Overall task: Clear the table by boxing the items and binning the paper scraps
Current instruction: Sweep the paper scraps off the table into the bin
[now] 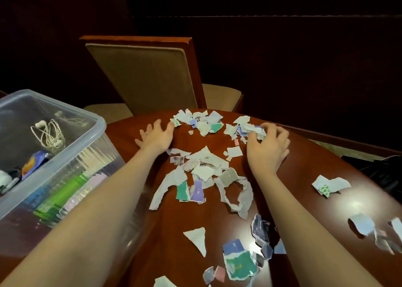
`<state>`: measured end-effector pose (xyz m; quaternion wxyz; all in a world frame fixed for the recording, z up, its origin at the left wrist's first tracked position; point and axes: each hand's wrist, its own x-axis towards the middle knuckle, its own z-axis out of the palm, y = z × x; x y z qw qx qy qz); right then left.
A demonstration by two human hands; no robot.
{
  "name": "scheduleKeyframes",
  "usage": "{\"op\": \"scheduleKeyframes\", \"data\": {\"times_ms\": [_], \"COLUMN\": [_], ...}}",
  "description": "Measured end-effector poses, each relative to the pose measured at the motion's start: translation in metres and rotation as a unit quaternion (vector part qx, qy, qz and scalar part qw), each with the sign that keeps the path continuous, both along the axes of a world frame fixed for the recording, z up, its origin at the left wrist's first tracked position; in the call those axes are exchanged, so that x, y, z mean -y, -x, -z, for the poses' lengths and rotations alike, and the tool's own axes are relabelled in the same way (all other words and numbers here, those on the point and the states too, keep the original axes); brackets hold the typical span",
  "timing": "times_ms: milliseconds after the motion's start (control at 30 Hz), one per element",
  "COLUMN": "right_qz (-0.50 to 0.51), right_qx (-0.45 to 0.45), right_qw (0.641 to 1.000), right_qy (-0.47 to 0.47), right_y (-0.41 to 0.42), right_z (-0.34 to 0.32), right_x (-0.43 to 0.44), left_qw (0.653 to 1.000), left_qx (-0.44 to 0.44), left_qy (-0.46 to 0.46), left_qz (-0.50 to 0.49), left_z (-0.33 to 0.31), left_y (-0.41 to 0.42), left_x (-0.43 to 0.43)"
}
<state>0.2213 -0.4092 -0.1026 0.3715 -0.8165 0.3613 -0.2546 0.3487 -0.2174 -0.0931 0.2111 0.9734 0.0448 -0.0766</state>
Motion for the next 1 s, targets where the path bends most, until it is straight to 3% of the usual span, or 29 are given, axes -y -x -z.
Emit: {"op": "scheduleKeyframes", "data": {"times_ms": [133,233,333,400,533,700,900,1000], "right_qz": [-0.026,-0.045,-0.081,-0.125,-0.201,-0.250,-0.326,-0.351], "right_qx": [0.004,-0.009,-0.032,-0.059,-0.105,-0.107,-0.159,-0.183], "right_qw": [1.000,0.999,0.995,0.987,0.964,0.951,0.912,0.894], "right_qy": [0.010,0.029,0.058,0.085,0.142,0.144,0.190,0.209], "right_y": [-0.010,-0.021,-0.032,-0.038,-0.047,-0.054,-0.053,-0.050], "right_z": [0.000,0.002,0.005,0.007,0.010,0.012,0.008,0.006], "right_x": [0.014,0.022,0.027,0.030,0.032,0.034,0.031,0.026], "left_qw": [0.972,0.949,0.938,0.949,0.977,0.976,0.948,0.941], "left_qx": [0.124,0.195,0.251,0.228,0.082,0.092,0.068,0.066], "left_qy": [0.077,0.174,0.202,0.183,0.115,0.008,0.142,0.126], "left_qz": [0.182,0.176,0.130,0.116,0.160,0.198,0.276,0.307], "left_z": [0.013,0.013,0.010,0.008,0.004,0.018,0.016,0.017], "left_y": [0.024,0.036,0.022,-0.003,-0.049,-0.056,-0.035,-0.020], "left_x": [-0.007,-0.004,0.007,0.016,0.036,0.049,0.053,0.055]}}
